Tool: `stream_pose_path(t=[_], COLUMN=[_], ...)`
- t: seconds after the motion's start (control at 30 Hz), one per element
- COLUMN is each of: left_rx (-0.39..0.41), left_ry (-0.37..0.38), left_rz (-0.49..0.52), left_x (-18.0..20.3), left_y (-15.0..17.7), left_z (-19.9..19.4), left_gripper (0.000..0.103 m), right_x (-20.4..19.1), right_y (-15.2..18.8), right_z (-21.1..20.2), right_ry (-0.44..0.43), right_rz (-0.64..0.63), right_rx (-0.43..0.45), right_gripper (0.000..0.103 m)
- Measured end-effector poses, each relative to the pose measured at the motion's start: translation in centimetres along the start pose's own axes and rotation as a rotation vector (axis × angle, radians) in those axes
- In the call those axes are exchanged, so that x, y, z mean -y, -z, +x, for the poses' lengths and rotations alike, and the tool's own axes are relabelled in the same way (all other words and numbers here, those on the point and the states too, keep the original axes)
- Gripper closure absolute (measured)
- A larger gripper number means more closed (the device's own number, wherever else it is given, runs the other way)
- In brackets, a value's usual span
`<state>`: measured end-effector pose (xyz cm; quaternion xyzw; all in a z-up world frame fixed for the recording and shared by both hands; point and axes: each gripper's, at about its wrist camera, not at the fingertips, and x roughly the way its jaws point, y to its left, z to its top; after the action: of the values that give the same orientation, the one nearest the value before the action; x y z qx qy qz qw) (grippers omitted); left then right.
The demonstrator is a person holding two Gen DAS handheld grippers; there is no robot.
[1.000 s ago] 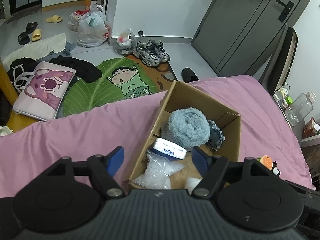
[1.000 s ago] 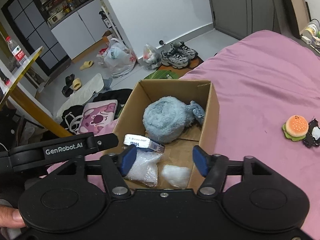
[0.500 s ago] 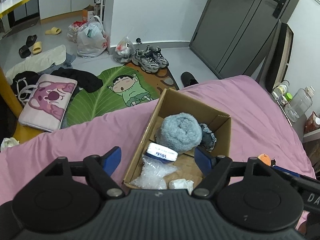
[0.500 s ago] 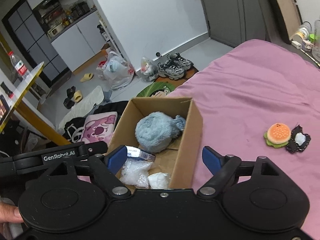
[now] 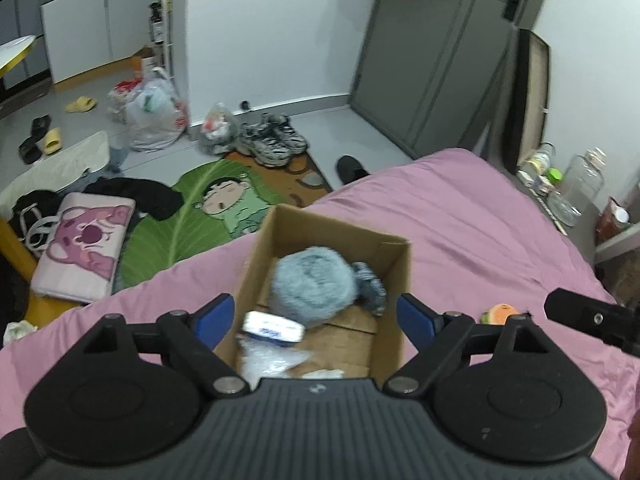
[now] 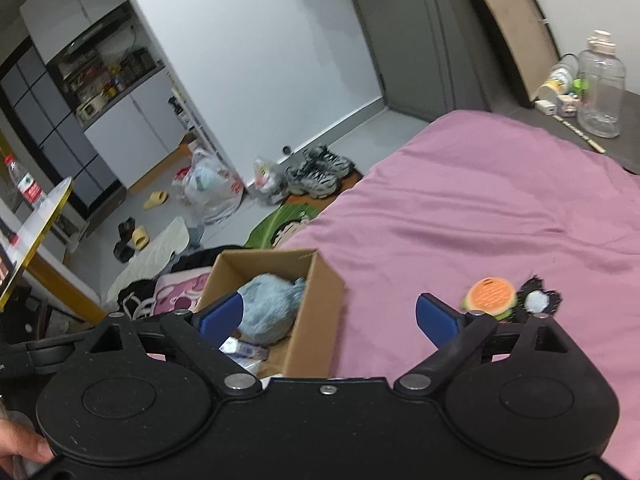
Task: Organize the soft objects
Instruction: 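Move both grippers from the box toward the burger and black heart plush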
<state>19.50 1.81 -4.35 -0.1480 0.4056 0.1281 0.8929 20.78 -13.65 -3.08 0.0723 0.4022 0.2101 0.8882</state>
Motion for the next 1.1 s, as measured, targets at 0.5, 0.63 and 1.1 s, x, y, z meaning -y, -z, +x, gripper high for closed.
stream_pose_path(t=[0.5,0.63,1.1], left_rx=[0.024,0.004,-0.069], left_ry=[0.048,0.076,0.121], left_rz=[0.103,0.105,0.119], left_x=[6.9,9.0,16.4], left_y=[-1.3,-0.8,0.9], left_z=[2.0,3.5,9.0], left_gripper=[0.012,0.012,0.013], right_x=[10.8,13.2,18.4], right_y=[-2.4,-2.2,-1.0], right_z=[-3.1,-2.7,0.3], right_ry=[0.072,0.080,0.086], right_rz=[0.225,0.261,0.354], right_rx=[0.124,0.120,0.022], right_gripper=[0.009,0.009,0.013])
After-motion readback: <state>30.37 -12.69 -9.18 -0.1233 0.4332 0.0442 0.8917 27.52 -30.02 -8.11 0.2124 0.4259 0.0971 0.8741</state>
